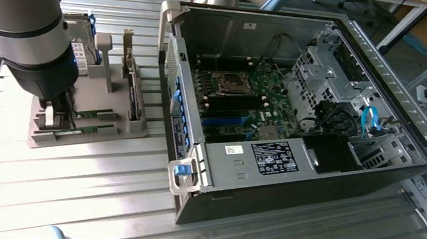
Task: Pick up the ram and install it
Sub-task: 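Pick up the ram and move it above insertion slot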
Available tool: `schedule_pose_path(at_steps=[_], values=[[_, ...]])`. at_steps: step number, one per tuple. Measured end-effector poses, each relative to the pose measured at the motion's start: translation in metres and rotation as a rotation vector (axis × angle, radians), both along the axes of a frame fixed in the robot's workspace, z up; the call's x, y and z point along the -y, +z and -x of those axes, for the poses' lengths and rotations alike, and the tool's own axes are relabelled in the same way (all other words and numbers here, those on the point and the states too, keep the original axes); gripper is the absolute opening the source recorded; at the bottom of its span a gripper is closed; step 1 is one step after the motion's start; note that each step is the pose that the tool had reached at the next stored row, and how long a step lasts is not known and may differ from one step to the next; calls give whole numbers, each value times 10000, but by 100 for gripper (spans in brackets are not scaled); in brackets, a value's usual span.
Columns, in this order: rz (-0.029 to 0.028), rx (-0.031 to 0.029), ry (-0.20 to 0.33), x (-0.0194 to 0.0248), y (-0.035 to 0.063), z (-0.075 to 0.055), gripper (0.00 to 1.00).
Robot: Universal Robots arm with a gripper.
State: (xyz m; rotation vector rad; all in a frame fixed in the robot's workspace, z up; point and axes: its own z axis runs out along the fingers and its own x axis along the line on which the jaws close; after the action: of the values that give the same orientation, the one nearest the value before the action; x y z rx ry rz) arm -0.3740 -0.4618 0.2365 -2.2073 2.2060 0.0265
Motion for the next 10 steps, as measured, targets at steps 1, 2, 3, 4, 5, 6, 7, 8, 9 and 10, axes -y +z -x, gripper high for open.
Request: schedule_pose_path(at_steps=[1, 2, 3, 4, 5, 6, 7, 8, 9, 10], values=[[0, 0, 1, 0, -3, 0, 30], [0, 1, 2, 0, -6, 0, 30], [-1, 1, 3, 0, -9, 0, 30], [0, 0, 4, 0, -12, 0, 30], [0, 0, 6, 0, -15, 0, 30], [0, 0, 7, 0, -18, 0, 30], [-1, 1, 8, 0, -21, 0, 30], [-1, 1, 9, 0, -24, 0, 30], [0, 1, 10, 0, -27, 0, 30], [0, 0, 11, 0, -29, 0, 30]])
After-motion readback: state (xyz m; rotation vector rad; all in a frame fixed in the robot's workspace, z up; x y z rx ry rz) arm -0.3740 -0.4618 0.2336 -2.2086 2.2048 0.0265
